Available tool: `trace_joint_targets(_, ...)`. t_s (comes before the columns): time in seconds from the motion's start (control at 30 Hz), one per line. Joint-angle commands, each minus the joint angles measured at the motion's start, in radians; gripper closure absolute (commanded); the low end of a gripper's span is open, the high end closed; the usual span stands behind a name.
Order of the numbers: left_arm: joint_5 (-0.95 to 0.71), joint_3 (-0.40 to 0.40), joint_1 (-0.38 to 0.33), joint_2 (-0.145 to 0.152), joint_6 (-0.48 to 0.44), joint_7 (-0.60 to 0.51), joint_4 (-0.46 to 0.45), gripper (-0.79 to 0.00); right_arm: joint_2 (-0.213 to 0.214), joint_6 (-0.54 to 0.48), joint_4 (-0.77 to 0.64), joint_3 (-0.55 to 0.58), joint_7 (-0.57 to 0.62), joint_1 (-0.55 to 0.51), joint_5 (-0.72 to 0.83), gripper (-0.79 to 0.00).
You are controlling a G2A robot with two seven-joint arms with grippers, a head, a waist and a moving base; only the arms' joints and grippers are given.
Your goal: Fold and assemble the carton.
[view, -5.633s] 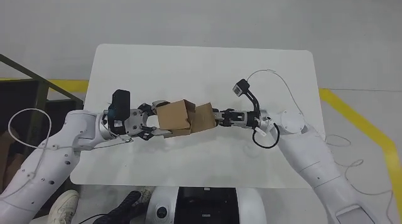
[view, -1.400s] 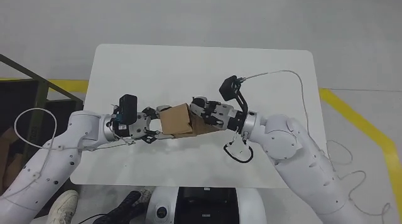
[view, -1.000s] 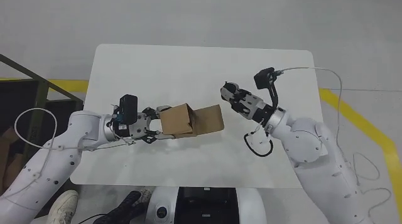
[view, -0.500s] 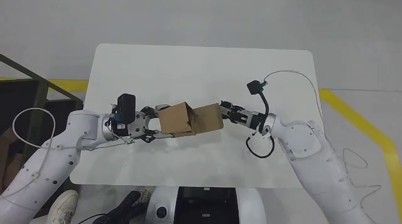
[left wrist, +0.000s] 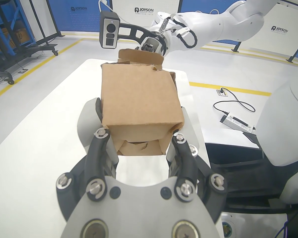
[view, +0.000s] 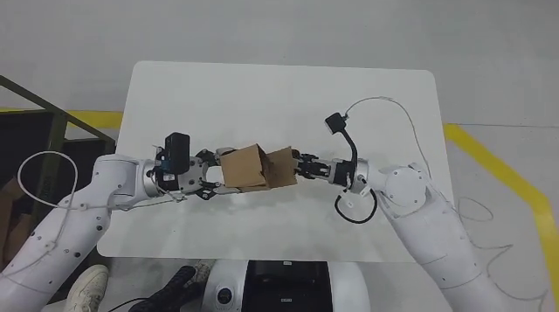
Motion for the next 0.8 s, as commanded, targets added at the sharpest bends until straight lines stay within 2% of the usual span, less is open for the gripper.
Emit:
trace_joint_targets(0.0,0.003,0.002,0.0,-0.001,0.0,-0.001,0.0,-0.336,0.0,0.005,-0.011,-0.006,0.005,0.0,0.001,0.0)
trace_joint_targets(0.33,0.013,0.009,-0.007,-0.003,0.0,-0.004,0.002,-0.339,0.002,0.028,-0.045,-0.021,0.023,0.002,0.015,0.0)
trace_joint_targets(0.43,0.019,0.009,-0.007,-0.004,0.0,-0.004,0.005,-0.339,0.004,0.037,-0.055,-0.02,0.033,0.004,0.015,-0.274)
trace_joint_targets(0.47,0.02,0.008,-0.007,-0.004,0.0,-0.003,0.006,-0.339,0.004,0.041,-0.058,-0.018,0.032,0.004,0.013,-0.308)
trace_joint_targets(0.77,0.034,0.004,-0.005,-0.006,0.0,0.001,0.007,-0.339,0.01,0.081,-0.078,-0.011,0.019,0.004,-0.017,-0.302)
